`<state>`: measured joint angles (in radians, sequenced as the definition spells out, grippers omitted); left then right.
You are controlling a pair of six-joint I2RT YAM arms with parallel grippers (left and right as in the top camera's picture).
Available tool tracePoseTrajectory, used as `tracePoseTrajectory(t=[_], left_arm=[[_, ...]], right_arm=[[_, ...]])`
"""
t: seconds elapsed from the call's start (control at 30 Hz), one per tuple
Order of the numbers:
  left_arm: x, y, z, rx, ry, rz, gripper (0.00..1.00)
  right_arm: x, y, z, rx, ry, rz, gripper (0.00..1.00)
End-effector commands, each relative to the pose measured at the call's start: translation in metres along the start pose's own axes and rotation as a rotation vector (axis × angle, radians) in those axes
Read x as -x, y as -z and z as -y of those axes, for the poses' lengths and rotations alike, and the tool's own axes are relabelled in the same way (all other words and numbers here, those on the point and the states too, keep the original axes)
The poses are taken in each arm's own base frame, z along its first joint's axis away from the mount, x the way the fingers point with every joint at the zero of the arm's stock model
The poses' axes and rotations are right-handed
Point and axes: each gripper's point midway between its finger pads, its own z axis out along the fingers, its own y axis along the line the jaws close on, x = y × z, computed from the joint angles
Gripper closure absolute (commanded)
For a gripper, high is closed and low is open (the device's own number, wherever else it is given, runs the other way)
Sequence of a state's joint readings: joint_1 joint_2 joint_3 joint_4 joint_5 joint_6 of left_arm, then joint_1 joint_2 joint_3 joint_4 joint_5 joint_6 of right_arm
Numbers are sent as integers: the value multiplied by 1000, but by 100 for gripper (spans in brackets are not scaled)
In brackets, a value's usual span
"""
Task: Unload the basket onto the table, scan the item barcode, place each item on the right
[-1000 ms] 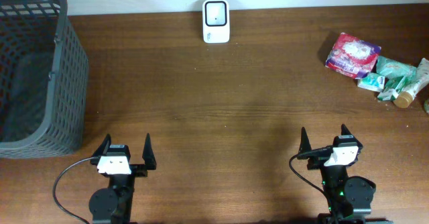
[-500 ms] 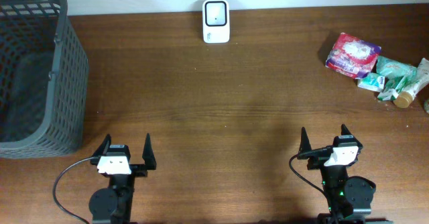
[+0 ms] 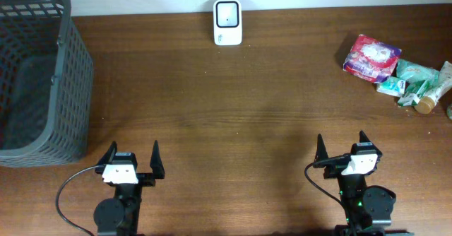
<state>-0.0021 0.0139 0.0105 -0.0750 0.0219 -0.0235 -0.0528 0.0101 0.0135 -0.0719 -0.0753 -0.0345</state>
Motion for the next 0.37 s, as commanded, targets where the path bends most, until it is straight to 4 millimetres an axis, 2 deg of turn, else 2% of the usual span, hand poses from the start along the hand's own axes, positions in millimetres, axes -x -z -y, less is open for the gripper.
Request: tracePoseTrajectory(t=[0.0,0.33], left_arm=[[-1,0,-1,5,11,-1,1],[-1,0,-1,5,11,-1,1]], right_arm=[[-3,0,2,-8,6,-4,1],[-3,0,2,-8,6,-4,1]])
